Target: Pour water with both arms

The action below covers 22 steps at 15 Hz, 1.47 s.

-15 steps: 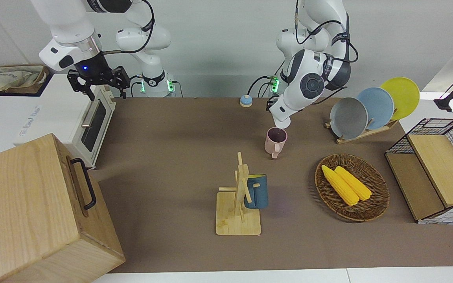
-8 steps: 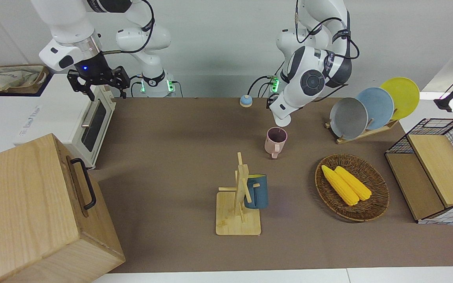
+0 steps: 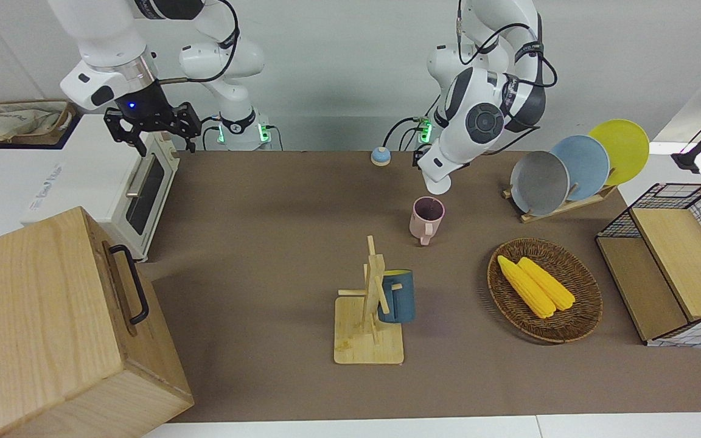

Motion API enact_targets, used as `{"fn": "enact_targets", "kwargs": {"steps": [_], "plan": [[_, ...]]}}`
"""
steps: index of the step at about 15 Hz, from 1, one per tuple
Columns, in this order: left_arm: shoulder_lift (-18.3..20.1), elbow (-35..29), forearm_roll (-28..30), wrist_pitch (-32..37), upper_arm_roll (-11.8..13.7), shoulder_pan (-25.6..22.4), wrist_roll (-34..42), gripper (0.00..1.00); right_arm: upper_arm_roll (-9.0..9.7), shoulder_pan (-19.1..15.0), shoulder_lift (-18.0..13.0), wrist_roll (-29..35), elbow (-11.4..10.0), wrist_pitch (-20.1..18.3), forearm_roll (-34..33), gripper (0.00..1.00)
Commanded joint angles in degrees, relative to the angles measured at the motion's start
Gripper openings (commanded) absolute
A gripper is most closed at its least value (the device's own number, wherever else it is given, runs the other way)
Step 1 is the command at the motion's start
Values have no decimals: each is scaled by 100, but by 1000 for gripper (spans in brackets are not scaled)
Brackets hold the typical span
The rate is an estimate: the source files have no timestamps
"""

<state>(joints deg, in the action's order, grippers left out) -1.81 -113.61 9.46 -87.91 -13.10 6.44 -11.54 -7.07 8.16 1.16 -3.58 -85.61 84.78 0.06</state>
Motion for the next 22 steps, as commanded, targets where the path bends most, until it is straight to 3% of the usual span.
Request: {"fn": "enact_targets", "kwargs": {"steps": [1,5,12,19,22], "plan": [[234,-39,-85,143,10,33,-112,0,-5,10,-20,-73,9,-5,3,994],[251,-56,-85,125,10,42,-112,0,-5,10,-11,-73,18,3,3,994],[611,-486,-76,-270,1,68,-111,0,-5,10,-20,-73,18,3,3,994],[1559,-1724,56,-1692,-26,77,-85,0,-5,10,-20,-73,18,-5,3,994],[1736,-1902,188,-2396,-43,129,-111,0,-5,10,-20,-73,18,-5,3,994]]}}
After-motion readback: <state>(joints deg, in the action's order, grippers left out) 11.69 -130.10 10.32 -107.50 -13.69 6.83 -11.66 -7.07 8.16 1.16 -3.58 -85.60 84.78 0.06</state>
